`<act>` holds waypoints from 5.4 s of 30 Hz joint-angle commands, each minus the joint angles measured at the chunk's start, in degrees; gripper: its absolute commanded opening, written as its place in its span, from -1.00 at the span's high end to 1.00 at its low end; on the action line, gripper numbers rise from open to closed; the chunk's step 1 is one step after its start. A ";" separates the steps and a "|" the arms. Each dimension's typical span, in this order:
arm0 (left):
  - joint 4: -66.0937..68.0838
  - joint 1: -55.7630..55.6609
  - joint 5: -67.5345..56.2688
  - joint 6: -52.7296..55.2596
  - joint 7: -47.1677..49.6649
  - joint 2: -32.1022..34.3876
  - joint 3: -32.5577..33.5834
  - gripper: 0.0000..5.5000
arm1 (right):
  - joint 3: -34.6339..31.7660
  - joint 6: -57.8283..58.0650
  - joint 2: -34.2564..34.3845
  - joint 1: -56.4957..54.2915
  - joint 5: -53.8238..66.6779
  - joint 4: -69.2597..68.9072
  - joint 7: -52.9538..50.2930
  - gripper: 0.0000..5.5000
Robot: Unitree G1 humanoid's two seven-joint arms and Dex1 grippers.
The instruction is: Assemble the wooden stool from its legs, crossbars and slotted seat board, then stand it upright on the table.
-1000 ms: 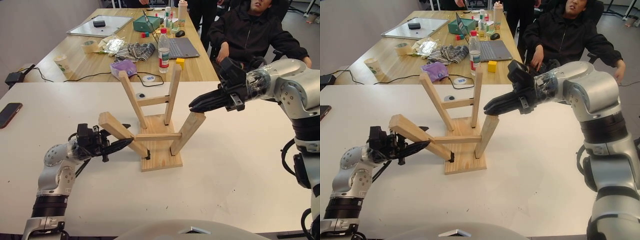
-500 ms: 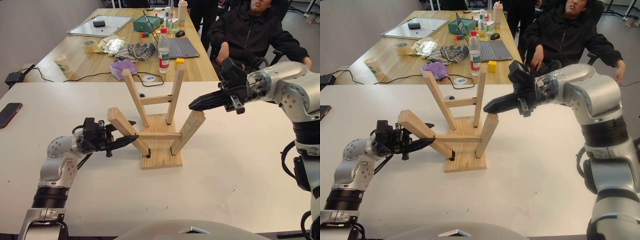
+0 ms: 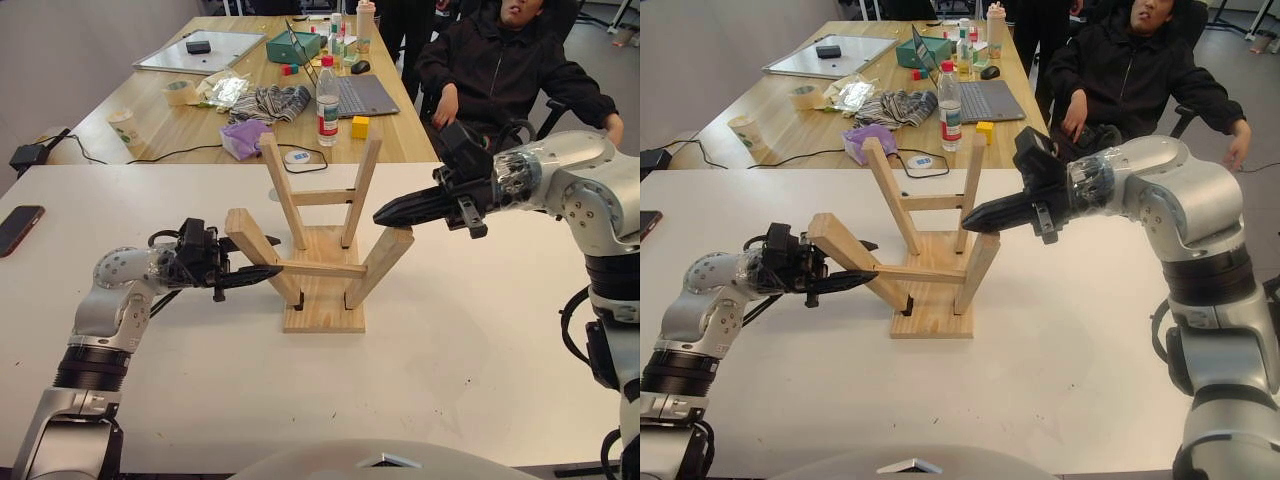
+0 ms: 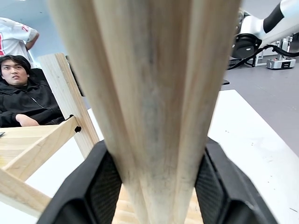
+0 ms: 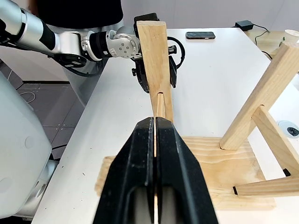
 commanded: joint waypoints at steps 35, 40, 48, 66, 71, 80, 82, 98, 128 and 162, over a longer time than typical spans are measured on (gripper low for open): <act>5.59 -12.06 37.13 6.33 -0.87 1.86 -37.37 0.26 | 5.10 4.76 9.36 14.87 4.93 -6.65 -17.09 0.99; 1.35 -7.94 41.51 6.18 5.40 1.41 -39.80 0.26 | 4.56 5.17 9.52 14.46 4.92 -6.12 -17.28 0.99; 1.94 -4.24 43.47 5.16 12.69 -0.37 -40.28 0.26 | 4.36 5.10 9.89 15.42 4.64 -6.02 -17.69 0.99; -27.00 26.49 10.43 32.69 38.81 -2.09 9.49 -0.01 | -37.56 0.91 25.41 6.33 28.58 4.85 -61.26 1.00; -32.58 27.13 2.09 38.40 66.80 -21.30 27.08 0.24 | -31.58 1.26 20.91 26.19 13.08 -12.08 -72.88 1.00; -45.25 26.04 1.11 46.72 86.95 -29.89 23.55 0.61 | -18.95 2.54 19.99 43.98 -2.60 -33.22 -78.84 1.00; -47.37 23.09 2.93 48.75 86.84 -29.11 17.28 0.70 | -15.42 3.08 20.48 42.46 -4.47 -34.97 -78.45 1.00; -46.46 17.04 10.38 52.77 76.16 -20.38 -1.69 0.99 | 1.81 16.30 21.04 34.97 0.97 -34.14 -61.90 1.00; -41.28 17.97 5.75 58.40 53.98 -10.89 2.33 0.99 | -5.91 -29.07 12.73 13.80 -16.67 27.85 -36.93 1.00; -14.30 9.91 14.10 27.87 28.31 -3.18 4.76 0.51 | 0.28 -16.11 8.52 14.07 -15.13 19.21 -10.55 0.28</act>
